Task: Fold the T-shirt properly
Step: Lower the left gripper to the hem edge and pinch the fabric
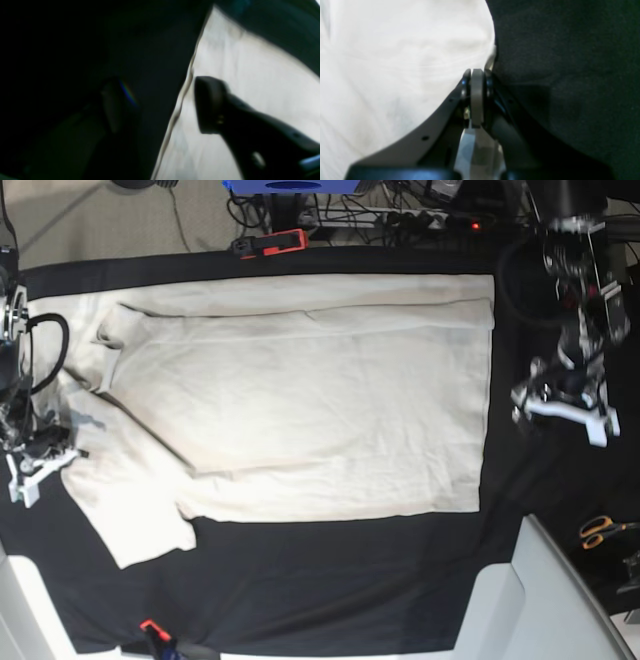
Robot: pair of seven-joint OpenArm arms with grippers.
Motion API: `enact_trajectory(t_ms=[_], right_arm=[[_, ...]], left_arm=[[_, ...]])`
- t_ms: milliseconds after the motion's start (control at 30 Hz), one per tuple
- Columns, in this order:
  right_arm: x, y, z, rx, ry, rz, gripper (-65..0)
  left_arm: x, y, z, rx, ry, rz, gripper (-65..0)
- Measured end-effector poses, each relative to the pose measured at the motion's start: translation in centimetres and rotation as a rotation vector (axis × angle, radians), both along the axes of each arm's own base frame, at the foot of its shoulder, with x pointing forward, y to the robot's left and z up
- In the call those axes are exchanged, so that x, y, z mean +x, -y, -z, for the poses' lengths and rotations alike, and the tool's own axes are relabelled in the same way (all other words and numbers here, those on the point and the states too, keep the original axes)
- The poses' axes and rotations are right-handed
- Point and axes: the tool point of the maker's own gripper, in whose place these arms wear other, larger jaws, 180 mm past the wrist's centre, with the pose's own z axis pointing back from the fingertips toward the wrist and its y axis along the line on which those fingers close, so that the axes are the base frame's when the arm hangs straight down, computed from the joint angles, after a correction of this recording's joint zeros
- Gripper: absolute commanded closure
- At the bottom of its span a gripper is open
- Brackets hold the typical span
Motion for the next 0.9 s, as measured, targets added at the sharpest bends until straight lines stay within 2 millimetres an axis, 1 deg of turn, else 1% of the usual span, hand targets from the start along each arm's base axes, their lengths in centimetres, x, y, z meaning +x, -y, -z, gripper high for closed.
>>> enact_trajectory(t_ms=[100,267,333,400,467,533,600,667,700,767,900], right_arm=[[0.0,0.0,0.0,-0.001,-0.002,-0.003,-0.3],[0.0,-0.1,0.0,0.005,0.002,-0.005,-0.3],[0.0,-0.2,0.0,0.006,-0.002,-0.008,-0.2],[0.0,-0.2,0.0,0.006,-0.003,-0.008,-0.2],[0.0,-0.1,0.0,0.004,-0.002,-0.005,-0.2],[0.0,-0.2,0.0,0.006,-0.002,-0.007,-0.2],[-0.1,-0.1,0.0,0.004,-0.003,-0.008,-0.2],[-0.1,-0.1,0.0,0.002,-0.003,-0.008,-0.2],[-0.1,0.0,0.0,0.000,-0.005,-0.007,-0.2],[-0.1,0.0,0.0,0.001,-0.004,-0.007,-0.2],[0.3,-0.2,-0.5,-0.010,0.025,-0.026,-0.2]], left_arm=[[2.6,-0.1,0.7,-0.024,-0.014,0.005,-47.7],[5.7,-1.0,3.6,-0.111,-0.086,-0.068,-47.7],[7.3,-1.0,4.0,-0.146,-0.099,-0.086,-47.7],[8.9,-0.2,4.4,-0.133,-0.128,-0.054,-47.7],[10.4,1.0,4.8,-0.048,-0.174,0.028,-47.4],[12.0,1.9,4.9,0.008,-0.166,0.058,-46.2],[12.5,2.6,5.8,0.007,-0.183,0.056,-46.4],[11.8,2.9,7.4,-0.035,-0.215,0.029,-46.4],[11.5,2.4,7.8,-0.007,-0.207,0.023,-46.4],[11.4,1.3,8.0,0.009,-0.197,-0.003,-46.4],[11.5,1.1,8.0,0.014,-0.192,-0.018,-46.4]])
